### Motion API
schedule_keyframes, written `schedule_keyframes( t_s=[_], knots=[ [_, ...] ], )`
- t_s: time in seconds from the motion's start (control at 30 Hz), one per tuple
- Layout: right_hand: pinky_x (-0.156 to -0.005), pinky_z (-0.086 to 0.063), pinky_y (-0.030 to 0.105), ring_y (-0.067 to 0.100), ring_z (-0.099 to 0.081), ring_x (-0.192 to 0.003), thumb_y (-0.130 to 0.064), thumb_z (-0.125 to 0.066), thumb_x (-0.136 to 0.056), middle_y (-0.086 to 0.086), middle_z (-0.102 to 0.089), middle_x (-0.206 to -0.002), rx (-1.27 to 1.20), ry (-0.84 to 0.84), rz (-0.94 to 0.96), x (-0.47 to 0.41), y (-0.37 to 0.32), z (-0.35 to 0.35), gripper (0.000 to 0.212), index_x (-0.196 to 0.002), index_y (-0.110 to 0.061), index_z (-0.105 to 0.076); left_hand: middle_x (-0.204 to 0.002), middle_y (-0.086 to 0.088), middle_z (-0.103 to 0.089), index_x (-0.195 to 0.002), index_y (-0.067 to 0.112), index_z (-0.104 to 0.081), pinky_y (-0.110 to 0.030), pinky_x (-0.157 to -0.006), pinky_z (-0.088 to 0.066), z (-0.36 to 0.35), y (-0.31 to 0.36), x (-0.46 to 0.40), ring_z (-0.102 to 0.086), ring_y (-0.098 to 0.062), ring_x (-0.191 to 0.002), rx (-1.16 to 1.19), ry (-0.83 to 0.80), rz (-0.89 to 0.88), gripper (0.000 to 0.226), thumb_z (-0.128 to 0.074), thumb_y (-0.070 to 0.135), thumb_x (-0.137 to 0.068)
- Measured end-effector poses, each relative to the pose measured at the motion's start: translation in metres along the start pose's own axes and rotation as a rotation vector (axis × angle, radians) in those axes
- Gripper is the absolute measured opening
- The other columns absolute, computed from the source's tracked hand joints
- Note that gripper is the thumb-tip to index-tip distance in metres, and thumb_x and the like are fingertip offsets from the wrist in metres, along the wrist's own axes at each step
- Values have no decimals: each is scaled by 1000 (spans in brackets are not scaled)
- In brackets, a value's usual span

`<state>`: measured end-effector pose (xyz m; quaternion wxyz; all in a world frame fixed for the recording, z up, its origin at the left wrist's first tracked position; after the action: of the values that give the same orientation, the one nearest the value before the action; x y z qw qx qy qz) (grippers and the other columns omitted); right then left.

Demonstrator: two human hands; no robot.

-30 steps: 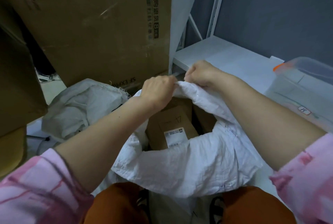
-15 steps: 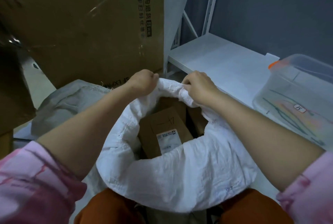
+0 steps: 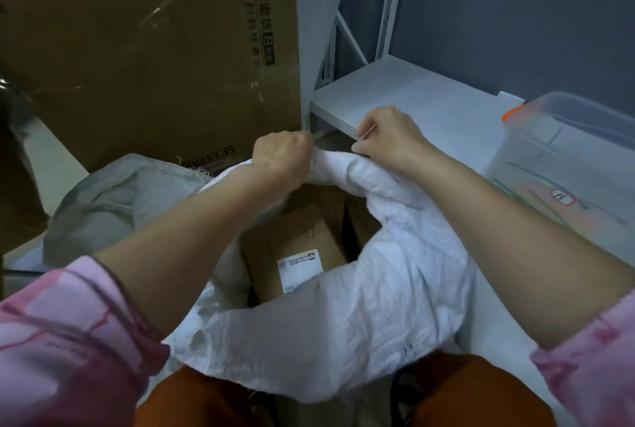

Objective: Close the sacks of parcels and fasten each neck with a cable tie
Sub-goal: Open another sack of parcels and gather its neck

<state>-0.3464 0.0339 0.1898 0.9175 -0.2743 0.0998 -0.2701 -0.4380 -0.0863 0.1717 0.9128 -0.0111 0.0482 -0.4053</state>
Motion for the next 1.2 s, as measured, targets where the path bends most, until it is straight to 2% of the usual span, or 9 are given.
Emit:
schedule_keyframes(
  t_s=[0.1,0.23,0.37,0.47,0.67,0.8,0.87,1.03,1.2],
  knots=[
    [-68,-44,33,23,-56,-82,-25,-69,-85,7,-61,-88,393,-5,128,16,-7,-1,20,-93,-7,-65,-87,-5,-57,-109,9,-57,-35,-71,-46,-8,-12,-11,-58,-25,-82,139,-114,117,20,-44,14,-96],
    [-66,-34,29,22,-45,-76,-3,-53,-91,8,-48,-82,554,-27,150,19,3,-20,5,-88,-7,-56,-97,-8,-64,-107,8,-62,-35,-74,-50,-13,-15,-20,-61,-24,-85,327,-250,105,23,-42,13,-97],
    [-65,-45,27,17,-57,-80,-4,-53,-91,0,-62,-88,63,-145,-11,2,20,-20,17,-92,-4,-70,-116,-12,-57,-123,9,-52,-37,-78,-49,0,-17,-13,-59,-28,-98,339,-104,125,29,-47,16,-96],
    [-72,-51,29,18,-59,-80,-9,-62,-88,2,-65,-82,-281,-318,-112,-7,26,-20,10,-91,-9,-72,-139,-8,-45,-139,17,-41,-38,-91,-47,12,13,-2,-53,-28,-116,312,21,-152,56,-62,28,-89],
    [-58,-49,24,14,-58,-62,-1,-63,-83,1,-66,-60,-598,-522,-245,-7,44,-20,21,-67,-12,-71,-117,-3,-63,-123,19,-57,-36,-81,-50,0,45,-4,-61,-22,-102,346,-1,-400,39,-60,39,-89],
    [-75,-54,31,19,-65,-84,-14,-70,-78,9,-70,-87,-54,-205,-156,-7,39,12,14,-89,-8,-73,-103,-5,-59,-111,17,-56,-32,-63,-37,-6,47,-8,-61,-27,-88,87,84,-395,20,-49,30,-97],
    [-75,-55,35,21,-63,-80,-18,-70,-78,6,-68,-83,152,-57,-39,1,29,33,13,-80,-5,-70,-105,-7,-57,-116,18,-52,-33,-62,-35,-5,42,-13,-60,-28,-87,28,109,-283,22,-50,26,-96],
    [-44,-24,29,22,-31,-55,-9,-70,-76,4,-28,-57,369,-39,12,23,29,37,46,-55,-14,-29,-107,-9,-56,-120,16,-47,-34,-64,-34,-1,43,-22,-59,-30,-89,-36,116,-164,25,-47,24,-97],
    [-55,-38,27,28,-50,-64,-17,-65,-81,6,-46,-62,274,-100,-95,20,47,21,29,-62,-8,-46,-109,-11,-58,-117,13,-48,-35,-69,-34,-2,36,-24,-59,-34,-96,25,107,-120,24,-45,26,-97]
  ],
)
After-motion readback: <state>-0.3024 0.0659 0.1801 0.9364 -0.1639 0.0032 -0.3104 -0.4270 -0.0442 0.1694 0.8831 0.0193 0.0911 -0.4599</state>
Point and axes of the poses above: each hand's wrist, its own x-axis away from the middle knuckle, its own z-axis out of the back of the hand, y = z × x, the point moved 5 cm from there along -x, towards the middle knuckle
